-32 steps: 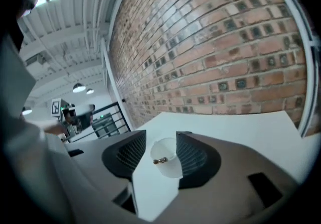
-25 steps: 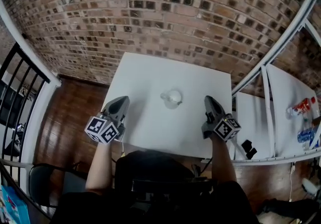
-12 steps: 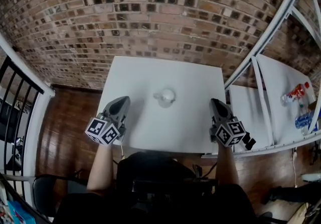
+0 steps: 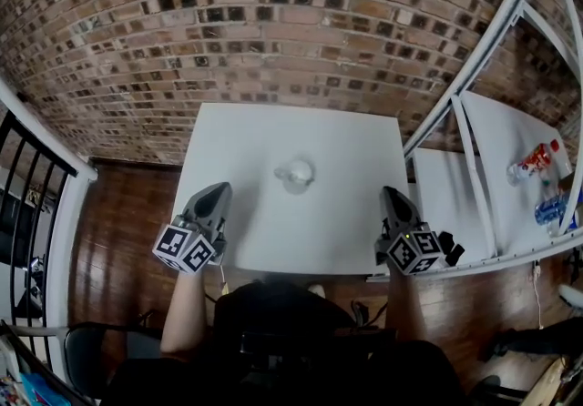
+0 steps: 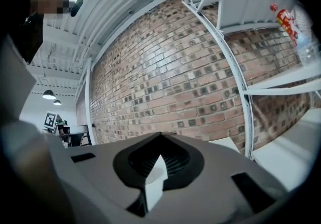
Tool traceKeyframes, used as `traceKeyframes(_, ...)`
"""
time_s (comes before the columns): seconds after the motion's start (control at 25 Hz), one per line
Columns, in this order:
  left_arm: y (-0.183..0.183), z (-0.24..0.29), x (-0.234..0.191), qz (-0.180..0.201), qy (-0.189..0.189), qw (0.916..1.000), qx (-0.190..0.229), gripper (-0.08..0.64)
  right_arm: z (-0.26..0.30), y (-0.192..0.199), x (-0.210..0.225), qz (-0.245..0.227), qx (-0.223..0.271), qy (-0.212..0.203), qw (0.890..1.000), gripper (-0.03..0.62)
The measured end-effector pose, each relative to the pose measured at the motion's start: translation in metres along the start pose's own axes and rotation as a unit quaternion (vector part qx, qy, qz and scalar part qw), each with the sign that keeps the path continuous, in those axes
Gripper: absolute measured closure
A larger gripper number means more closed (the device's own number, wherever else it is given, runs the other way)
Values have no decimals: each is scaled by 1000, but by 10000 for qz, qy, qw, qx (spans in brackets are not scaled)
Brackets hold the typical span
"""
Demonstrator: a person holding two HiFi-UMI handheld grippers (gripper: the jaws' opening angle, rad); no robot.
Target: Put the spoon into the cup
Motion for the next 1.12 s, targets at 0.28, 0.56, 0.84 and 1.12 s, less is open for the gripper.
traceKeyframes(0.28, 0, -1, 4, -48, -27, 10000, 3, 557, -2, 6, 1, 223, 25, 20, 9997, 591)
traceKeyframes(0.56, 7, 0, -1, -146, -145, 9998, -20, 557, 12, 14, -15, -128, -264, -290, 9991, 591)
traceKeyframes(0.84, 2, 1, -2, -131, -236, 9996, 11, 557, 21, 11, -21, -251, -396, -450, 9979, 591)
traceKeyframes(1.12, -1, -3, -1, -136, -246, 9996, 10, 557, 23, 5, -27, -156, -352, -532, 9978, 591)
Point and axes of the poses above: the fingertips, and each gripper's own axes: z forward along the fingers, x to its right, y out of its underside, the point moved 2 cm from there along -z, backward along the fingers, and after that the axes turned 11 degrees about z, right-handed, at the moved point
